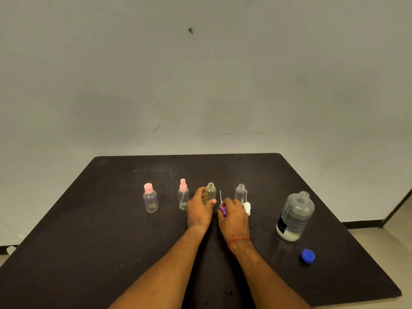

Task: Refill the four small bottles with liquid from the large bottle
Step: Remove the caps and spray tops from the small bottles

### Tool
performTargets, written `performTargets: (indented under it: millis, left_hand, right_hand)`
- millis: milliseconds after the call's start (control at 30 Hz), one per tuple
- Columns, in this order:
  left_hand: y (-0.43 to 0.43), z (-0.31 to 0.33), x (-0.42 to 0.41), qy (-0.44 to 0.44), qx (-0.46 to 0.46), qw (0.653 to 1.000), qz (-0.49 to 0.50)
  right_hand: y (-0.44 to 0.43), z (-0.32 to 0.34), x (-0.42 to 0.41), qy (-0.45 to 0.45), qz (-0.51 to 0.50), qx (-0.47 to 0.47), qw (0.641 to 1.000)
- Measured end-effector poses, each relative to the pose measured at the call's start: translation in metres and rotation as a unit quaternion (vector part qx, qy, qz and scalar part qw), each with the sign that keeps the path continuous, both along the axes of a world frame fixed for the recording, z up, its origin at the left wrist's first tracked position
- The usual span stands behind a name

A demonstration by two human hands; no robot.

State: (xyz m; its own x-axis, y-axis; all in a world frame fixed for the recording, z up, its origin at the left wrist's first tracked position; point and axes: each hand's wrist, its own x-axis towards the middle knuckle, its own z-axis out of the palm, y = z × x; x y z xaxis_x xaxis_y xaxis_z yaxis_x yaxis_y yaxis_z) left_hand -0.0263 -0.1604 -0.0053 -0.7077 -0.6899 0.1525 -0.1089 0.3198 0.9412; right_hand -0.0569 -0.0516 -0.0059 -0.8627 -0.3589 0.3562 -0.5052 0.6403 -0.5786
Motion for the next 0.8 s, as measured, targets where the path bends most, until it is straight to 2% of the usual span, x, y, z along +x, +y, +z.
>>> performTargets:
  millis: [433,800]
  left_hand:
    - [0.004,0.001,0.007,0.007,-0.011,1.0,0.014]
    - [0.001,0.004,0.058,0.049,-0.056,0.996,0.052]
  right_hand:
    - [0.002,0.0,0.0,0.004,0.001,-0.019,1.0]
    - [0.01,0.001,0.012,0.045,0.021,-0.057,0.997]
